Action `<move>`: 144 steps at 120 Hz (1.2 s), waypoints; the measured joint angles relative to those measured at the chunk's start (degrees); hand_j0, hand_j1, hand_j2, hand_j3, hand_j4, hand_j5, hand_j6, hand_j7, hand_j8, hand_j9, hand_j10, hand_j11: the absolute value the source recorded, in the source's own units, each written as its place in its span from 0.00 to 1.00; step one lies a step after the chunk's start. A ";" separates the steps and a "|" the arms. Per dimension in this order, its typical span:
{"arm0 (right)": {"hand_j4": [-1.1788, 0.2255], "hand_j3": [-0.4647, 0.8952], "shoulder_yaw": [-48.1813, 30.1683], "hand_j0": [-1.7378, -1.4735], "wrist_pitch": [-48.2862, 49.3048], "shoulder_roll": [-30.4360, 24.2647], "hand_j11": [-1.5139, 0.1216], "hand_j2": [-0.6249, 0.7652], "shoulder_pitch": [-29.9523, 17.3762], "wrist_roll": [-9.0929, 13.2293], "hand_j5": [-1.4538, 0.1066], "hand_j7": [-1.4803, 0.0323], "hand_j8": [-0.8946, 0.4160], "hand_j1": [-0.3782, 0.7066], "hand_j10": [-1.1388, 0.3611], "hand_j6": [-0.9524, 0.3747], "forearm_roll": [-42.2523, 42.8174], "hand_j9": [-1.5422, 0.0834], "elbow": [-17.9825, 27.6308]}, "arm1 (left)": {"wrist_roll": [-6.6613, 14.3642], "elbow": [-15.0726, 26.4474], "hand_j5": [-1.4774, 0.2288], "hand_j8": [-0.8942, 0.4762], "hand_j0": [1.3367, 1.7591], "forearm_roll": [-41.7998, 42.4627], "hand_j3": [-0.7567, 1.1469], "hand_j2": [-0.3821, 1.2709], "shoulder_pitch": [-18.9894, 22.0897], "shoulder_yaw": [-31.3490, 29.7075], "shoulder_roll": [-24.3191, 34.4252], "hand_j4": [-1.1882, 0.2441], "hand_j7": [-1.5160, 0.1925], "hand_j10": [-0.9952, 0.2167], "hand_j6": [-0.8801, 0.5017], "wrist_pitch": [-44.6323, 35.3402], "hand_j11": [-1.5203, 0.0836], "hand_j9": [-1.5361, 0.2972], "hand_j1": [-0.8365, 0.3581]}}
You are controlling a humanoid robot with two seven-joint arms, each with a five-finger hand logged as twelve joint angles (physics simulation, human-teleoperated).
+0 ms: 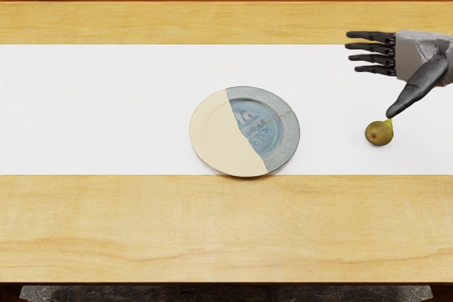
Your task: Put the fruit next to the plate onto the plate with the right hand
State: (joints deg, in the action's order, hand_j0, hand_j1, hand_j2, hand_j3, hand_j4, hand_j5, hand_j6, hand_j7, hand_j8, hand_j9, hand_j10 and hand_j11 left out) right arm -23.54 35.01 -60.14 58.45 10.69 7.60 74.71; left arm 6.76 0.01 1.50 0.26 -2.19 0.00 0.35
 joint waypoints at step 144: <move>0.83 0.34 -5.44 0.30 -14.64 5.25 0.92 0.45 -3.59 -2.98 0.93 0.98 0.68 0.03 0.75 0.71 59.29 0.95 9.85 | 0.00 0.00 0.87 0.65 0.76 0.00 0.40 0.23 0.00 0.00 0.00 0.83 0.89 0.82 0.64 0.00 0.95 0.84 0.99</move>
State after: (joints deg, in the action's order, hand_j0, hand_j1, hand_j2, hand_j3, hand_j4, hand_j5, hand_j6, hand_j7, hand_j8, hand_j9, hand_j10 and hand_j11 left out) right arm -28.98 20.37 -54.89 54.86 7.71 66.88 84.56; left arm 6.76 0.01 1.50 0.26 -2.19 0.00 0.35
